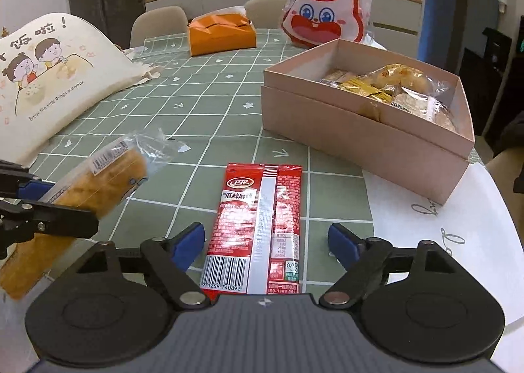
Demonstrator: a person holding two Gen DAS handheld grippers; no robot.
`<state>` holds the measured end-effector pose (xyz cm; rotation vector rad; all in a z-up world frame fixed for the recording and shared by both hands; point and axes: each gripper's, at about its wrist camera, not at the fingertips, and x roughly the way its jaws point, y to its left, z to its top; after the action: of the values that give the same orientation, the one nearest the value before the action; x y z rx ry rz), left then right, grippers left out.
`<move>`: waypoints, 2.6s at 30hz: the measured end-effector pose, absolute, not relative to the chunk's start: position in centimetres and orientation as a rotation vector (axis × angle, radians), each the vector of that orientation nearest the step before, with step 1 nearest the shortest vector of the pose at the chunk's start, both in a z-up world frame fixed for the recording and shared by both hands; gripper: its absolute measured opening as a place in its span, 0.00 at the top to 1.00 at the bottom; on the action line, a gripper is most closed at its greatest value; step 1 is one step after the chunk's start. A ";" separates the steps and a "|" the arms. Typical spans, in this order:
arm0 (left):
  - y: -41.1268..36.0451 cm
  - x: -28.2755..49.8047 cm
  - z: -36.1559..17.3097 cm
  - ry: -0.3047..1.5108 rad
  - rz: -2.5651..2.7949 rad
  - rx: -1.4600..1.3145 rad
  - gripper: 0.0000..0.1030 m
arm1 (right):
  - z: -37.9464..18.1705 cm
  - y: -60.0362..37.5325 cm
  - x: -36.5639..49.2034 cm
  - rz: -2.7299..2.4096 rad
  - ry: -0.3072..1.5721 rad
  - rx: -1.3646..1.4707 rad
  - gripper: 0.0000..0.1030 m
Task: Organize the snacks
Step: 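Grasp the red spicy-strip packet with the right gripper and lift it, then carry both packets into the pink box and open both grippers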
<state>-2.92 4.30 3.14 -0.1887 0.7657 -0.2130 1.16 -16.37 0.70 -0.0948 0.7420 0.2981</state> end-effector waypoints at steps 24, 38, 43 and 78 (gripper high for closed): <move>3.0 -3.7 7.9 0.578 -0.268 -0.240 0.66 | 7.9 -22.2 -5.2 0.257 0.621 -0.028 0.53; -1.4 15.2 12.6 0.413 -0.309 -0.375 0.66 | 18.4 -29.3 -0.9 0.095 0.341 0.054 0.52; -3.2 23.7 8.6 0.578 -0.336 -0.388 0.66 | 16.6 -30.5 2.3 0.088 0.351 0.045 0.52; 0.5 16.8 4.7 0.746 -0.307 -0.238 0.72 | 5.2 -21.5 18.0 0.259 0.725 -0.020 0.49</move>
<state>16.77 0.54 4.65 -0.2385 0.7462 -0.3072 17.95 -21.54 5.21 -0.0197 0.7245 0.2592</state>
